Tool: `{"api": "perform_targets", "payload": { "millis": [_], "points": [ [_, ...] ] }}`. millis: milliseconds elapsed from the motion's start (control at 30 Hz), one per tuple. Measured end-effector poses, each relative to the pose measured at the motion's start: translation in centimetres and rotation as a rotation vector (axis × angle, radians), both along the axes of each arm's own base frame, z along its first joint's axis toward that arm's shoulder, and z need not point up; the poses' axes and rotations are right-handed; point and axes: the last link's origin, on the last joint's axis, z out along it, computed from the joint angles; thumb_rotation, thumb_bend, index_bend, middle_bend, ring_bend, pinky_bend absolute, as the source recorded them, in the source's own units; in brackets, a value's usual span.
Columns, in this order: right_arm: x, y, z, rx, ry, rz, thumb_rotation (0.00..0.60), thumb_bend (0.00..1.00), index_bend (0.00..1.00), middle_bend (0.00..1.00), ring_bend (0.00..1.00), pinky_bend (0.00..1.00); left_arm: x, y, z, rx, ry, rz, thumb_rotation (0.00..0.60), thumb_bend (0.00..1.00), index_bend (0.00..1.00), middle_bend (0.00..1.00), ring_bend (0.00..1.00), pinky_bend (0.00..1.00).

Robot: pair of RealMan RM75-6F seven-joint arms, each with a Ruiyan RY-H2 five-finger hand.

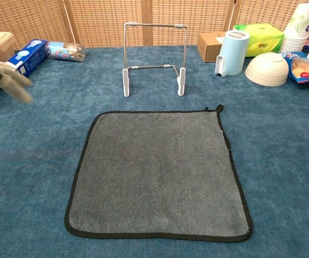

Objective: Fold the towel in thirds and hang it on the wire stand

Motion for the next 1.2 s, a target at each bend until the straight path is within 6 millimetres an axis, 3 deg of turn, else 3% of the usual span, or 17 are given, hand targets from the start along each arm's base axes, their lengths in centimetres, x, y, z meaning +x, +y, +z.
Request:
{"api": "perform_targets", "payload": {
  "millis": [300, 600, 900, 1200],
  "points": [
    [0.0, 0.1, 0.1, 0.0, -0.001, -0.006, 0.6, 0.42, 0.09, 0.09, 0.0, 0.04, 5.3, 0.9, -5.8, -0.142, -0.027, -0.132, 0.6, 0.14, 0.28, 0.19, 0.13, 0.08],
    [-0.2, 0.1, 0.0, 0.007, -0.005, -0.014, 0.6, 0.42, 0.09, 0.09, 0.0, 0.04, 9.3, 1.4, -10.4, -0.217, -0.051, -0.199, 0.6, 0.12, 0.26, 0.18, 0.12, 0.07],
    [-0.3, 0.0, -0.1, 0.014, -0.008, -0.017, 0.6, 0.42, 0.09, 0.09, 0.0, 0.04, 11.4, 0.9, -13.5, -0.287, -0.06, -0.222, 0.6, 0.12, 0.23, 0.14, 0.09, 0.06],
    [-0.8, 0.2, 0.0, 0.011, -0.011, -0.032, 0.6, 0.42, 0.09, 0.09, 0.0, 0.04, 12.2, -0.2, -16.1, -0.342, -0.033, -0.243, 0.6, 0.12, 0.22, 0.13, 0.07, 0.05]
  ]
}}
